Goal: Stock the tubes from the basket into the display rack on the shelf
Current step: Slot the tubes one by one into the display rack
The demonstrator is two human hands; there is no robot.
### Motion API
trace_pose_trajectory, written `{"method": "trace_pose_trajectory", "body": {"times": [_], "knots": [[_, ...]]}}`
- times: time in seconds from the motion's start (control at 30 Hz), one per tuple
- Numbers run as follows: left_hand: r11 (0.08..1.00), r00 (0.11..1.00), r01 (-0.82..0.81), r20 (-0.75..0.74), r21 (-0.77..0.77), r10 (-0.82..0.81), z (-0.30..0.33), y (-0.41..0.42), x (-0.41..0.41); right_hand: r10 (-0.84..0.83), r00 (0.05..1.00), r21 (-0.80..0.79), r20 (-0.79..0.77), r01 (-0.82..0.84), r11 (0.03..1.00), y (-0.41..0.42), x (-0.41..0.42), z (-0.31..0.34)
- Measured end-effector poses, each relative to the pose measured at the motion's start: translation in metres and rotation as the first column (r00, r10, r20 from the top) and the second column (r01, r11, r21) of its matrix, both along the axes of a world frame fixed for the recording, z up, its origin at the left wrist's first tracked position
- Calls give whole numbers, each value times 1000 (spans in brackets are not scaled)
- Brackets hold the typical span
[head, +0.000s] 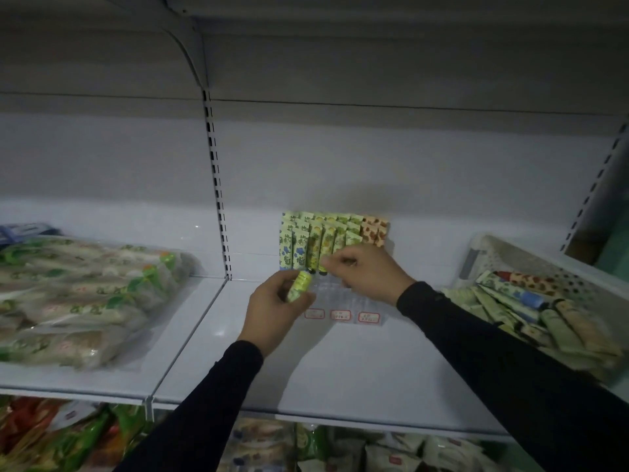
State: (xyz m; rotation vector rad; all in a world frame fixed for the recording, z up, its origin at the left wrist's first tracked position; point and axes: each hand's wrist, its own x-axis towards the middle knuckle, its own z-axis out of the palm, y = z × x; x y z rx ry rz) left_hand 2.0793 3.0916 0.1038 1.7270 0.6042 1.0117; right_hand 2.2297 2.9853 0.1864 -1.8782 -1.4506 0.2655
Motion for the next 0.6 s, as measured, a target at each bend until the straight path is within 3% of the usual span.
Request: {"method": "trace_pose_trajectory", "body": {"times": [0.17,0.3,0.4,0.5,0.6], "knots": [[982,991,58,-132,182,-34,17,-16,3,71,950,-62,-303,-94,994,-11,-5,-5],[980,981,113,-174,162,-84,24,-20,1,112,865,4,-489,-126,992,-22,-5,-3],[983,972,185,-146,4,-182,29,-16,-6,107,805,56,-584,-92,994,-26,0,-2],[964,977,202,-26,-173,-210,32,-8,-12,89,737,92,-670,-37,995,-31,9,0],[926,975,215,125,-311,-184,35,-4,-13,84,752,7,-654,-105,994,-38,12,-3]]}}
